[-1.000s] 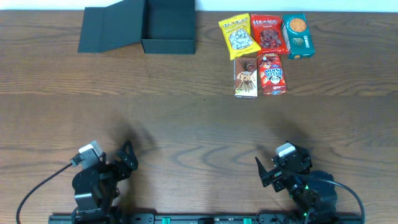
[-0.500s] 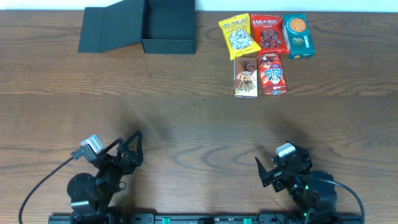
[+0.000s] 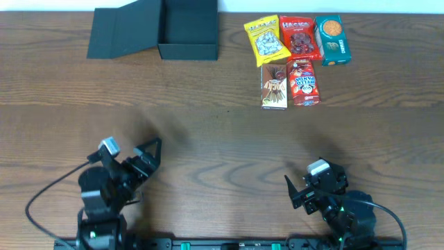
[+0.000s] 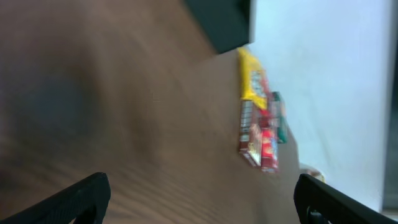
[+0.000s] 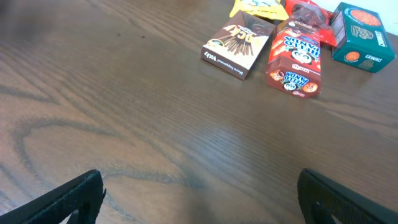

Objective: Pack container
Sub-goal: 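Reach the left gripper to the black box and grip its edge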

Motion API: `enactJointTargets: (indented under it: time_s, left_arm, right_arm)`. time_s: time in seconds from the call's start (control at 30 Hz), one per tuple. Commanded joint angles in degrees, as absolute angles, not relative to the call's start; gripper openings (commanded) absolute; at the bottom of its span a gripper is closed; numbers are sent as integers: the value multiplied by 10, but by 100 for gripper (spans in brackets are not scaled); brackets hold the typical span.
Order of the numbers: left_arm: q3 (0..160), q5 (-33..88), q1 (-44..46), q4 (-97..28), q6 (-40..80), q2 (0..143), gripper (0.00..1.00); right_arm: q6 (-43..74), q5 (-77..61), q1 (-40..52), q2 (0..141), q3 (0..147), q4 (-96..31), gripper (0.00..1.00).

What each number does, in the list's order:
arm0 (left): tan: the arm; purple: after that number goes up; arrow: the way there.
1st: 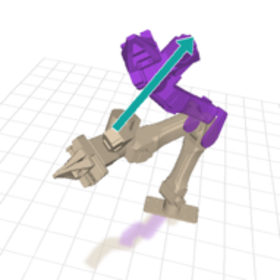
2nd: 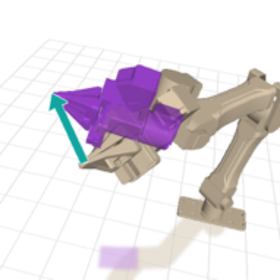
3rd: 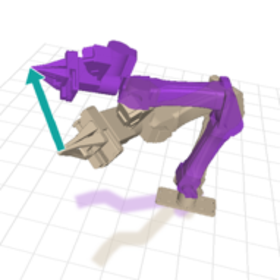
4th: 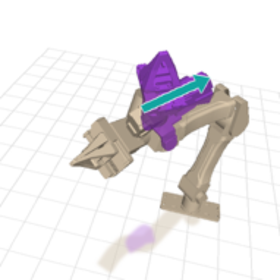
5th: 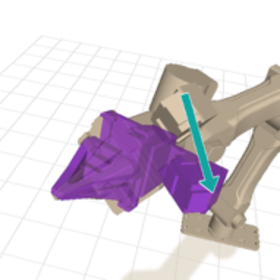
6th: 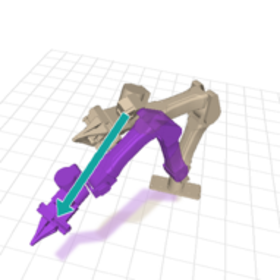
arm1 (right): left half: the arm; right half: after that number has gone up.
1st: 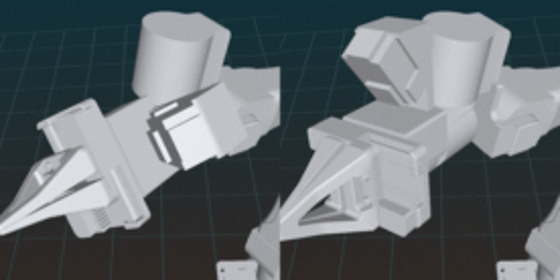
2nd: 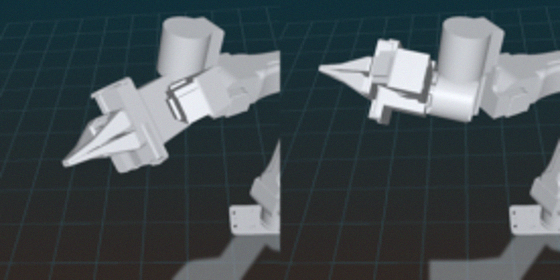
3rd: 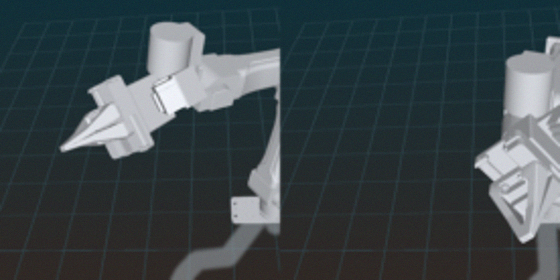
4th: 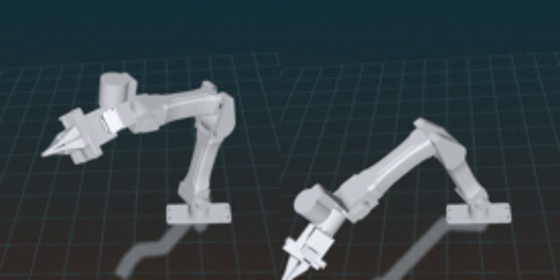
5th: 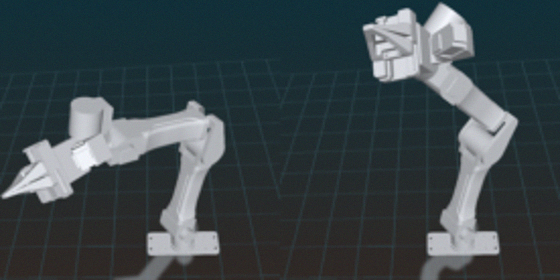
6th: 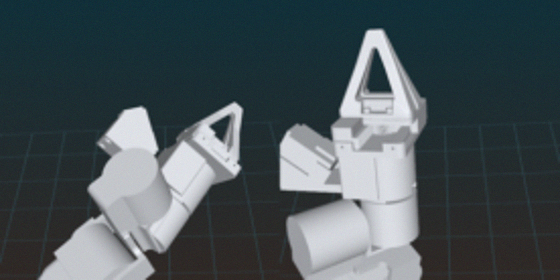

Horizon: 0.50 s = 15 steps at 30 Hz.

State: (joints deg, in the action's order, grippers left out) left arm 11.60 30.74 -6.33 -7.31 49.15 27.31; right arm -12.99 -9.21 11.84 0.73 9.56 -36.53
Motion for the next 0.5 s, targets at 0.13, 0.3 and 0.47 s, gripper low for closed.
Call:
enactJointTargets:
  time_s: [0.13, 0.3, 0.47]
  left_arm:
    - [278, 264, -56, -28, 513, 535, 96]
    - [432, 263, -22, -23, 533, 732, 96]
    - [650, 248, 31, -48, 594, 958, 96]
  right_arm:
    - [-123, -94, 117, 3, 91, -367, 99]
    - [-123, -94, 117, 3, 91, -367, 99]
    - [-123, -94, 117, 3, 91, -367, 99]
